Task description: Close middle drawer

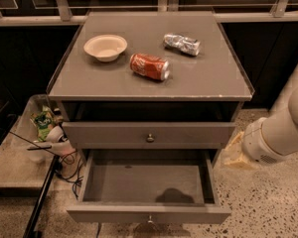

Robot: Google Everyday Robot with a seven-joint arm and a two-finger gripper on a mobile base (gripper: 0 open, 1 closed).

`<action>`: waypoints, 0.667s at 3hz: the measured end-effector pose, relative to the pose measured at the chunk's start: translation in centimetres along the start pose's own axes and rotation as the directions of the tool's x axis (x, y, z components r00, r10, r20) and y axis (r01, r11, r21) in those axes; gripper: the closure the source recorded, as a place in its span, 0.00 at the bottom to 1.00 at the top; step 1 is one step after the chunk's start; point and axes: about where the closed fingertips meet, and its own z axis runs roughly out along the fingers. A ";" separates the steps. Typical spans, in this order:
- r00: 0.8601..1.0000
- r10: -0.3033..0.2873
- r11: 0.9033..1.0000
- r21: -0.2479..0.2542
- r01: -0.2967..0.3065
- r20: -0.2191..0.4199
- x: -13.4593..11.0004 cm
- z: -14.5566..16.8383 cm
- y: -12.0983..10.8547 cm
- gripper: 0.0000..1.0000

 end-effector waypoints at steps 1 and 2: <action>1.000 0.006 1.000 -0.005 -0.006 0.008 0.2 0.9 -0.2 0.89; 1.000 0.006 1.000 -0.005 -0.006 0.008 0.2 0.9 -0.2 1.00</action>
Offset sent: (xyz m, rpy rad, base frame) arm 0.0042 -0.0003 -0.0091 0.0102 0.0034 -0.0027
